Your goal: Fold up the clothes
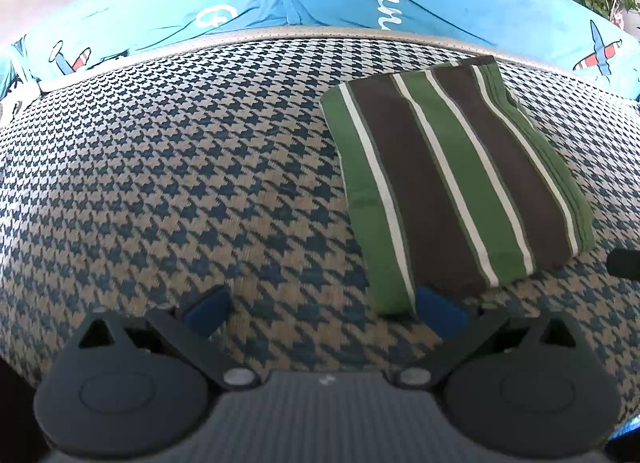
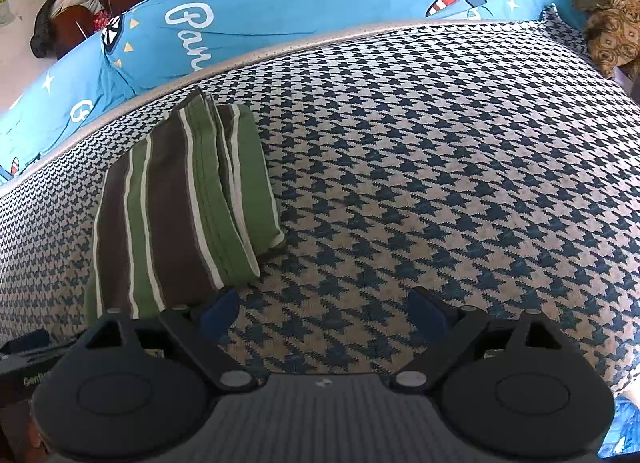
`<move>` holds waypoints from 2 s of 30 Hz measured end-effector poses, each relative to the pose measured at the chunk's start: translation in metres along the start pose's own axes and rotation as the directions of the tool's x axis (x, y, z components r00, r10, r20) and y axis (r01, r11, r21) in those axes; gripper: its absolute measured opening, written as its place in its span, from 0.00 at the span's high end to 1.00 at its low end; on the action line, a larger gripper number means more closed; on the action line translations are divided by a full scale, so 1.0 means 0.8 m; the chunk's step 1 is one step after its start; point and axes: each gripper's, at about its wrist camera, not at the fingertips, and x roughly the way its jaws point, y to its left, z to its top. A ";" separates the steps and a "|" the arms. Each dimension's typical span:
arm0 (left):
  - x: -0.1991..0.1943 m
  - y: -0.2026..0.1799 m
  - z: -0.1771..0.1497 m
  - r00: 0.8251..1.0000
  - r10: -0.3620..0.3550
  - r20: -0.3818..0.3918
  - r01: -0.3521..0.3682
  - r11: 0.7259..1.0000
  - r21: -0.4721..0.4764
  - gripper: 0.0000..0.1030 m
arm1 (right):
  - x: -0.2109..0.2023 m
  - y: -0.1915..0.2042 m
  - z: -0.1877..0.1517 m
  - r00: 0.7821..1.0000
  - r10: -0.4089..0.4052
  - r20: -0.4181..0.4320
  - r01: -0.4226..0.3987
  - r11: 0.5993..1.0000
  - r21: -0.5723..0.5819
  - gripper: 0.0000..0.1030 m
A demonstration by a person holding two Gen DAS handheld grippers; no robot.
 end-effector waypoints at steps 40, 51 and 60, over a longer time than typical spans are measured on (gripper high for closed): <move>-0.037 -0.037 -0.044 0.991 -0.042 -0.130 0.036 0.998 -0.045 0.00 | -0.026 0.014 -0.022 0.999 0.028 0.017 -0.026 0.990 -0.139 0.13; -0.041 -0.044 -0.038 0.995 -0.076 -0.057 0.074 0.997 -0.029 0.08 | -0.025 -0.002 -0.020 0.995 0.098 0.035 -0.096 0.994 -0.057 0.48; -0.021 -0.014 -0.001 0.989 -0.149 0.000 0.149 0.986 -0.069 0.31 | -0.022 -0.002 0.002 0.976 0.205 0.077 -0.195 0.974 -0.118 0.71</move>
